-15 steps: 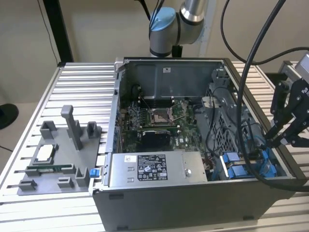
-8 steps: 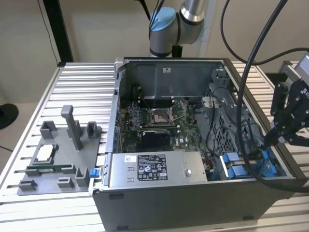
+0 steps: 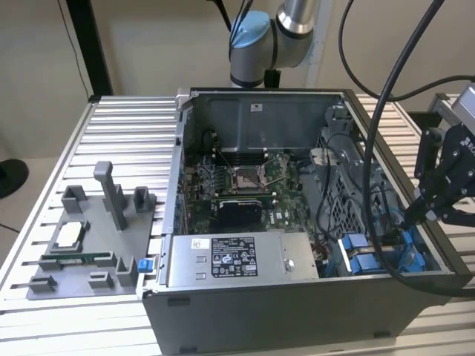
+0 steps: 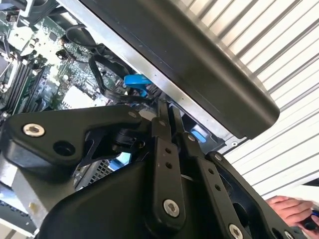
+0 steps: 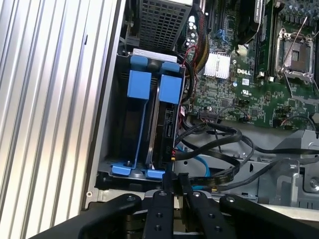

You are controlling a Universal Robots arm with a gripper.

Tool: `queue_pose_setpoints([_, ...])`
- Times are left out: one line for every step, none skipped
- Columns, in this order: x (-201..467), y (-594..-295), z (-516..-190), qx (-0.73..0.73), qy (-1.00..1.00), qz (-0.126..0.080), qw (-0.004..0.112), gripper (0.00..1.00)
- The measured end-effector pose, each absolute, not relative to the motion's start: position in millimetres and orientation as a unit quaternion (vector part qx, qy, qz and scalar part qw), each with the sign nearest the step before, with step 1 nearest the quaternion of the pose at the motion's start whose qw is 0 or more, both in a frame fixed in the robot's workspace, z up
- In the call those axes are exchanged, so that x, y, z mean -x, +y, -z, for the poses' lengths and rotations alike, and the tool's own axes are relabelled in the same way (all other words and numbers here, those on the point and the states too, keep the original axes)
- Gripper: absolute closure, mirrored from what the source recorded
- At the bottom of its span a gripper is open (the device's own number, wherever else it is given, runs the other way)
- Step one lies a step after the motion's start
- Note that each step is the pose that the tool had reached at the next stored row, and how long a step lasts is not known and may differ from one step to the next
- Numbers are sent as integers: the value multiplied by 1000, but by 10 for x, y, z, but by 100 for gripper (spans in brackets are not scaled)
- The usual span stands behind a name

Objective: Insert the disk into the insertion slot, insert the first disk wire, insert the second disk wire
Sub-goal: 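Insert the second disk wire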

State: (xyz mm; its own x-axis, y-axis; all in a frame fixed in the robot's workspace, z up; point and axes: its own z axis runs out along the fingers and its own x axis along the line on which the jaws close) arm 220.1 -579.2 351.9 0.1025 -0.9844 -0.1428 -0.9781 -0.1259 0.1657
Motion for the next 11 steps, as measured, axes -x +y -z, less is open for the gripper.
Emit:
queue_pose_setpoints([-2201, -5792, -3517, -742, -661, 109, 14, 100])
queue_pose_setpoints([-2201, -5792, -3517, -742, -661, 109, 14, 100])
queue_pose_setpoints([-2201, -5792, -3517, -742, -661, 109, 14, 100])
queue_pose_setpoints([-2201, -5792, -3516, -742, -661, 109, 14, 100])
queue_pose_setpoints([-2201, -5792, -3515, -742, -661, 109, 14, 100])
queue_pose_setpoints([-2201, -5792, -3514, -742, -661, 109, 14, 100])
queue_pose_setpoints([-2201, -5792, -3513, -742, -661, 109, 14, 0])
queue_pose_setpoints([-2201, -5792, -3511, -742, -661, 109, 14, 0])
queue_pose_setpoints([-2201, -5792, -3508, -742, -661, 109, 14, 0])
queue_pose_setpoints([-2202, -5792, -3506, -742, -661, 110, 14, 0])
queue_pose_setpoints([-2202, -5792, -3504, -742, -661, 111, 13, 0])
